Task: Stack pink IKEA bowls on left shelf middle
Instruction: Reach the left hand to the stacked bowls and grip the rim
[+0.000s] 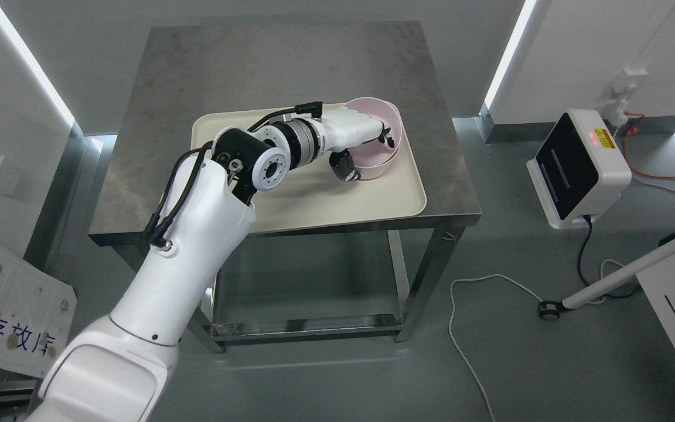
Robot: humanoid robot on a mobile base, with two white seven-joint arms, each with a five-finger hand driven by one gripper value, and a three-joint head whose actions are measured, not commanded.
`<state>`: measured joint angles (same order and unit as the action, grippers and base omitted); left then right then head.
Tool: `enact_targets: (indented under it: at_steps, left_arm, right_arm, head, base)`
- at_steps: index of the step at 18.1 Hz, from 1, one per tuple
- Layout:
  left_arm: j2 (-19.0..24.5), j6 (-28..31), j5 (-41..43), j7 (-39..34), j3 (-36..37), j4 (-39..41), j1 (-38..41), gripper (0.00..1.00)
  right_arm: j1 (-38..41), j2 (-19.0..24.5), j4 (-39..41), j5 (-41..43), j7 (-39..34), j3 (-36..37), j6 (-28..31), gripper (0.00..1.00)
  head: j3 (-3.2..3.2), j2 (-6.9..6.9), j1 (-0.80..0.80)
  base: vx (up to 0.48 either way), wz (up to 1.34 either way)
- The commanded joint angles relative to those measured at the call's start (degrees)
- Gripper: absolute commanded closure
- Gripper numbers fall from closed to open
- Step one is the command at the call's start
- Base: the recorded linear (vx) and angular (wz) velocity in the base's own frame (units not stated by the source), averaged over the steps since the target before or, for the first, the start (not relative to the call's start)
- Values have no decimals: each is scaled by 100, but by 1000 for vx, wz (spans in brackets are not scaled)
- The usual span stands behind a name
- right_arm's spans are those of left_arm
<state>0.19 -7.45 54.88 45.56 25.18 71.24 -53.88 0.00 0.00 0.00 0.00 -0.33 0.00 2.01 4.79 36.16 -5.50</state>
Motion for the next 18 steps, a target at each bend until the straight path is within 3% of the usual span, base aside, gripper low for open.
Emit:
enact_targets:
  at_steps: [1, 6, 12, 15, 18]
  left_arm:
    - [81, -11, -12, 14, -260, -277, -52, 49]
    - [81, -46, -21, 5, -216, -365, 132, 56]
    - [81, -282, -82, -12, -373, -497, 185, 84]
    - [81, -677, -196, -39, -532, -576, 185, 97]
    - [81, -705, -267, -56, -655, -576, 176, 100]
  right_arm:
    - [167, -100, 193, 0, -3, 70, -7, 0]
    - [167, -100, 193, 0, -3, 62, 1, 0]
    - [167, -100, 193, 0, -3, 62, 1, 0]
    - [167, -100, 193, 0, -3, 62, 1, 0]
    - [167, -100, 193, 0, -3, 70, 1, 0]
  head:
    - [0, 0, 0]
    - [0, 0, 0]
    - [0, 0, 0]
    - [0, 0, 0]
    - [0, 0, 0]
  base:
    - [0, 0]
    - [0, 0]
    - [0, 0]
    - [0, 0]
    - [0, 0]
